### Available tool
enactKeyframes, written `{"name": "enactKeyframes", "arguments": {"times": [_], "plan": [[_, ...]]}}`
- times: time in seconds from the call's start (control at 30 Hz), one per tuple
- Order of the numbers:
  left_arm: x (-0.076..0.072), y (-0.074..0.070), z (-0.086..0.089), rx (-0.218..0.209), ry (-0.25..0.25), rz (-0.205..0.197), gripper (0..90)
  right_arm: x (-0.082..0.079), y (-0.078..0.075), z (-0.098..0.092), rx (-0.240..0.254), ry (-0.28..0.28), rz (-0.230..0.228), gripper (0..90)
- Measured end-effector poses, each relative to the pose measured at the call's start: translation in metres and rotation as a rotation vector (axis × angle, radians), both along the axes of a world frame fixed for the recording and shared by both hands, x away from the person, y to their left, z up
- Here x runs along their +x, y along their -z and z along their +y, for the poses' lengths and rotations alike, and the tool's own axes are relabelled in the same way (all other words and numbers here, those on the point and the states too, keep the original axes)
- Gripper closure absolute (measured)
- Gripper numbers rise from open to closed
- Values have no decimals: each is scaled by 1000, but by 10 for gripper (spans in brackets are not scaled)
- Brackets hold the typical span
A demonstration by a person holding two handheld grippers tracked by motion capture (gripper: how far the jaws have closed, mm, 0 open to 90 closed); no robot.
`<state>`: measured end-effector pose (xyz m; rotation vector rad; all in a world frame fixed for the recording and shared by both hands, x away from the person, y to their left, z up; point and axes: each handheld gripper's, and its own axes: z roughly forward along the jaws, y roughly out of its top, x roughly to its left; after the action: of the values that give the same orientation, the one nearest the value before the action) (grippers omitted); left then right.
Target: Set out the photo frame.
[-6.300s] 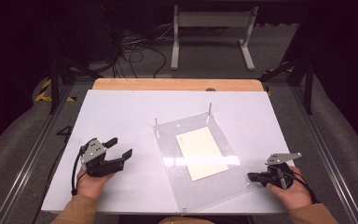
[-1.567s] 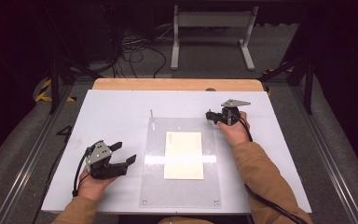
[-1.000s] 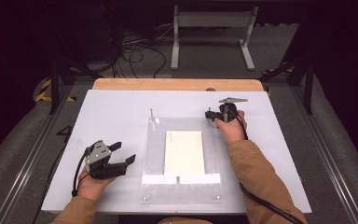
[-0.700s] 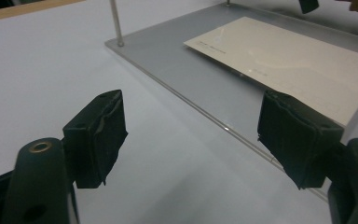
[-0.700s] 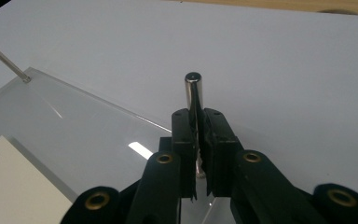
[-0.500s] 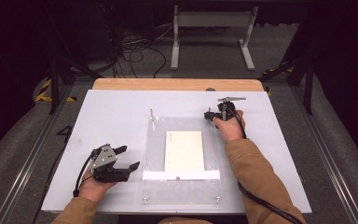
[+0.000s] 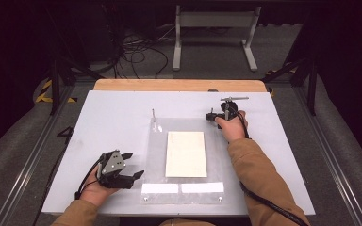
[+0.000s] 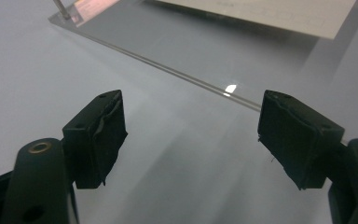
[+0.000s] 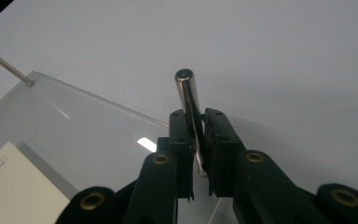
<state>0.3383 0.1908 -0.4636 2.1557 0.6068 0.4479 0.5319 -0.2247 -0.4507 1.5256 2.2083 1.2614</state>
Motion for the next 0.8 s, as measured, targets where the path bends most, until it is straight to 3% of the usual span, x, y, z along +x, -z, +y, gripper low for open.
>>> {"name": "enactKeyframes", "arguments": {"times": [0.1, 0.3, 0.43, 0.6, 0.7, 0.8], "plan": [[1, -1, 2, -14, -7, 4, 236, 2, 0, 0, 3, -4, 9, 818], [1, 0, 6, 14, -10, -12, 235, 4, -1, -1, 2, -12, 23, 817], [2, 2, 11, 12, -12, 2, 233, 5, -1, -1, 3, -15, 26, 816], [-1, 6, 4, 87, 58, 4, 230, 6, -1, -1, 5, -18, 34, 814], [-2, 6, 0, 113, 71, -11, 229, 6, -1, -1, 7, -14, 39, 811], [-3, 5, -2, 94, 77, -28, 215, 6, 0, -1, 15, -14, 44, 808]]}}
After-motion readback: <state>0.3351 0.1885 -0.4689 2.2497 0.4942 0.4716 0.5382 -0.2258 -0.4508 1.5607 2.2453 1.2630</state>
